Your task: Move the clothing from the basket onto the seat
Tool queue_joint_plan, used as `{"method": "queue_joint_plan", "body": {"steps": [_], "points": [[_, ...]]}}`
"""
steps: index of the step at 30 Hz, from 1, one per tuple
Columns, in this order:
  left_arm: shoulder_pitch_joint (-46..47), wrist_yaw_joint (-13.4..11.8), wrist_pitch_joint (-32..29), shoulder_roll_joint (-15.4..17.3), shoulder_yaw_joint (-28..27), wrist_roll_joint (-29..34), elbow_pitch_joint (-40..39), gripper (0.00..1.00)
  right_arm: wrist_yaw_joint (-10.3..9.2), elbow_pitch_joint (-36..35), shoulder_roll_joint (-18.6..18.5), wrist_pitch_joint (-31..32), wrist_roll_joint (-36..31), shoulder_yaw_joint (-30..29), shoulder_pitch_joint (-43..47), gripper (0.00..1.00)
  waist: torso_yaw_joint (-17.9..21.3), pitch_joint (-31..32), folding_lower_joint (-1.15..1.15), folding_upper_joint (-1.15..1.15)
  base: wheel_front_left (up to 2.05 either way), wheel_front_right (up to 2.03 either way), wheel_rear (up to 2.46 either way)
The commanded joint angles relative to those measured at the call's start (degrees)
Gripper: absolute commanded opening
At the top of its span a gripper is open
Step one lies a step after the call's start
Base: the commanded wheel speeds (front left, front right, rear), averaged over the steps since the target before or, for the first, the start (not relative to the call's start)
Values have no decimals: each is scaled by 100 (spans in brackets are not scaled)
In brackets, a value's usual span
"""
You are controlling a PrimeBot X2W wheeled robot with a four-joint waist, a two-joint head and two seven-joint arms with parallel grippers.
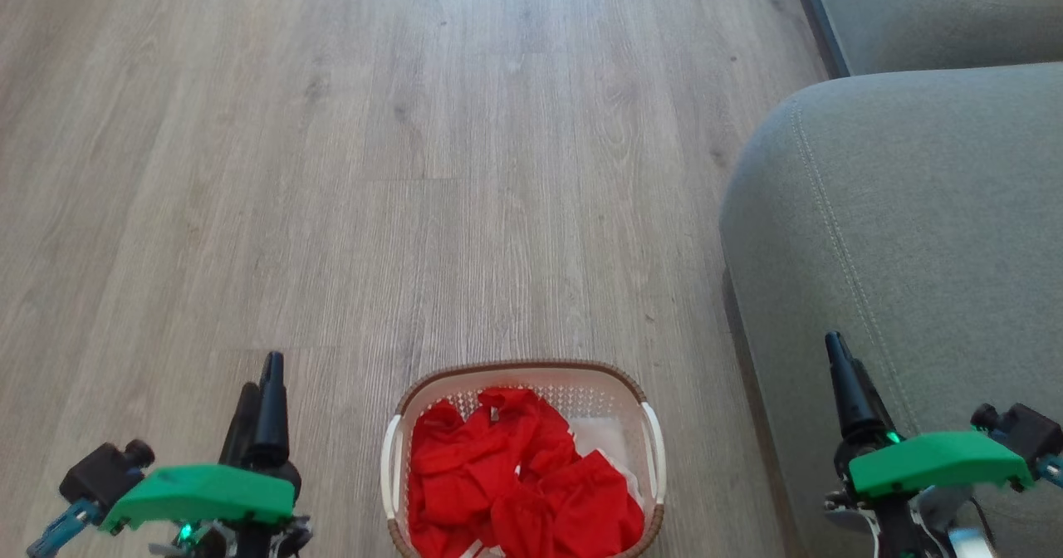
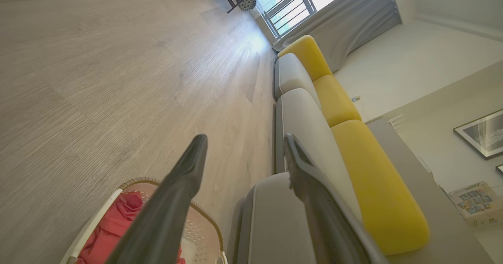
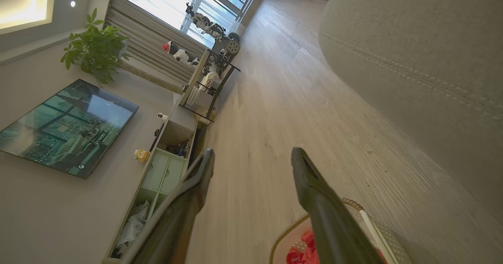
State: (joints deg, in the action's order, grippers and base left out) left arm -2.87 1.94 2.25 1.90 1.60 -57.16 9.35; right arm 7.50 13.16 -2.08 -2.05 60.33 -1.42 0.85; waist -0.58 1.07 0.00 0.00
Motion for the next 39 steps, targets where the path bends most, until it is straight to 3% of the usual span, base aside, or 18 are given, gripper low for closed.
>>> {"method": "queue_joint_plan", "body": {"steps": [1, 39], "points": [[125, -27, 71, 68, -20, 206, -256, 100, 0, -242, -54, -72, -183, 86, -148, 100, -1, 3, 0, 0, 0, 0, 0], [-230, -341, 691, 84, 266, 3039, -328, 100, -1, -376, -67, -702, -2775, 518, -54, 100, -36, 43, 0, 0, 0, 0, 0]]}}
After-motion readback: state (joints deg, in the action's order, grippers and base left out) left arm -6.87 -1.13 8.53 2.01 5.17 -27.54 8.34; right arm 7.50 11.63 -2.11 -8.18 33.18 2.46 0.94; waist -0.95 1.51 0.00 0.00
